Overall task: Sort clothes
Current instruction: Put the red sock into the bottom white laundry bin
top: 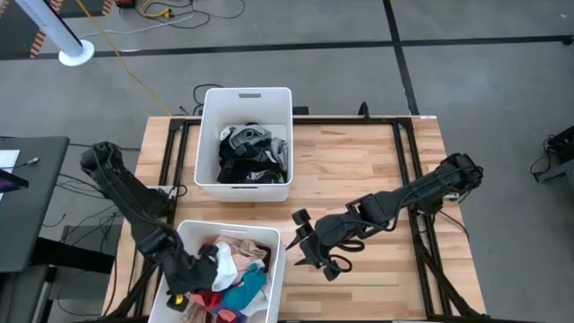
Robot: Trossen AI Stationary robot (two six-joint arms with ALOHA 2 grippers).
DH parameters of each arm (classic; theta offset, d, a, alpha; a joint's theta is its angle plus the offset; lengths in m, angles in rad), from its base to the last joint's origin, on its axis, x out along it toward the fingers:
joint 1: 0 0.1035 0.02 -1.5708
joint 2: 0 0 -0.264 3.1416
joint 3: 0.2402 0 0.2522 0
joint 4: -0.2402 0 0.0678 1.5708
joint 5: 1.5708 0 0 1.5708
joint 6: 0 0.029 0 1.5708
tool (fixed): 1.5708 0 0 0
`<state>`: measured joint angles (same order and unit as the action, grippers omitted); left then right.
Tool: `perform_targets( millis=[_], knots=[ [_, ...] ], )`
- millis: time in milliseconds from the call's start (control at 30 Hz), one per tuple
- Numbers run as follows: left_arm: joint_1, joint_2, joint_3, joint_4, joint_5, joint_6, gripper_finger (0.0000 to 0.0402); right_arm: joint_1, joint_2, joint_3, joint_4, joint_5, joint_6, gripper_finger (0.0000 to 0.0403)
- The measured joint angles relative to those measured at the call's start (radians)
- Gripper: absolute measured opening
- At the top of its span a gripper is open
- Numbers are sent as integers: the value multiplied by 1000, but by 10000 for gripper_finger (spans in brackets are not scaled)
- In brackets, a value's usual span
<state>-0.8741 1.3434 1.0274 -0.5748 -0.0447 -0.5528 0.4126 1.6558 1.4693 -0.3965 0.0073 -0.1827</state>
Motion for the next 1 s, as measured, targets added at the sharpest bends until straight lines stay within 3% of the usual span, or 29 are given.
perform_targets(
  millis=[633, 800, 1000],
  knots=[
    [83, 0, -64, 16, 72, 26, 11, 13, 0, 0, -74, 1, 26, 214],
    [84, 0, -64, 17, 72, 36, 47, 14, 0, 0, -101, 1, 46, 214],
    [84, 0, -63, 18, 82, 20, 128, 19, 0, 0, -105, 1, 53, 214]
  ],
)
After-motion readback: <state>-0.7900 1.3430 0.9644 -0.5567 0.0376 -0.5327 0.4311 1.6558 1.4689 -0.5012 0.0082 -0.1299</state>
